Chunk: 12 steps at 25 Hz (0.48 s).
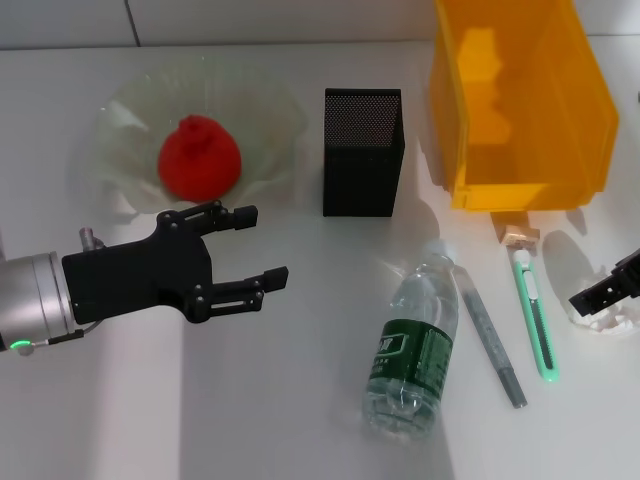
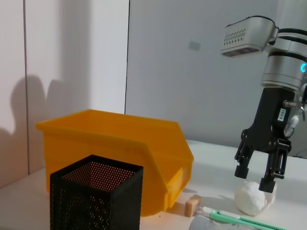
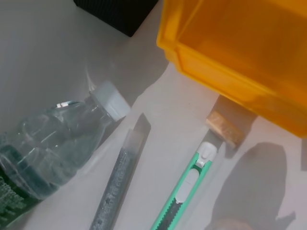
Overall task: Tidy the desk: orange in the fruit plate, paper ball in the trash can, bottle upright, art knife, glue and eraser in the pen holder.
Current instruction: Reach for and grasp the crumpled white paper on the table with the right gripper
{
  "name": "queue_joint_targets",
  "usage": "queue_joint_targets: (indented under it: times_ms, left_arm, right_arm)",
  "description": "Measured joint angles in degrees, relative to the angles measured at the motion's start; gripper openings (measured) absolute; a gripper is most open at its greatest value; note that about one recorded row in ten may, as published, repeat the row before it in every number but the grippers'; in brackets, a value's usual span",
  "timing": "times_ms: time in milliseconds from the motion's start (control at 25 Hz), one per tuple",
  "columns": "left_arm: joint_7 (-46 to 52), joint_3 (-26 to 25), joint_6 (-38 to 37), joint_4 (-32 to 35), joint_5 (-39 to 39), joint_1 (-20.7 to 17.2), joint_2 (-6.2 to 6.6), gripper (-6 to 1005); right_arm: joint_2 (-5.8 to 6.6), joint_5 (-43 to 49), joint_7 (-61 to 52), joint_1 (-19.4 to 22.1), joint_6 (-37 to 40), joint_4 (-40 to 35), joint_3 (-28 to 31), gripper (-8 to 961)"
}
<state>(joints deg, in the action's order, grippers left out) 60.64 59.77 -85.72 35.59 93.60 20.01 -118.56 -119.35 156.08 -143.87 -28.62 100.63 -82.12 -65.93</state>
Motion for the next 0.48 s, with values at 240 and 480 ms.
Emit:
queue_joint_targets:
  times_ms: [240,480]
  left_arm:
    - [0.0,0.0,-0.4,0.0,0.0,-0.2,0.00,809]
    - [0.0,0.4,-0.5,0.0,0.0,-0.1,0.00,809]
  right_arm:
    - [0.00,0.1,-0.4,-0.1,-1.1,0.5,-0.2,831]
    - [0.06,0.2,-0.5,0.0,-1.2,0.6,-0.2,831]
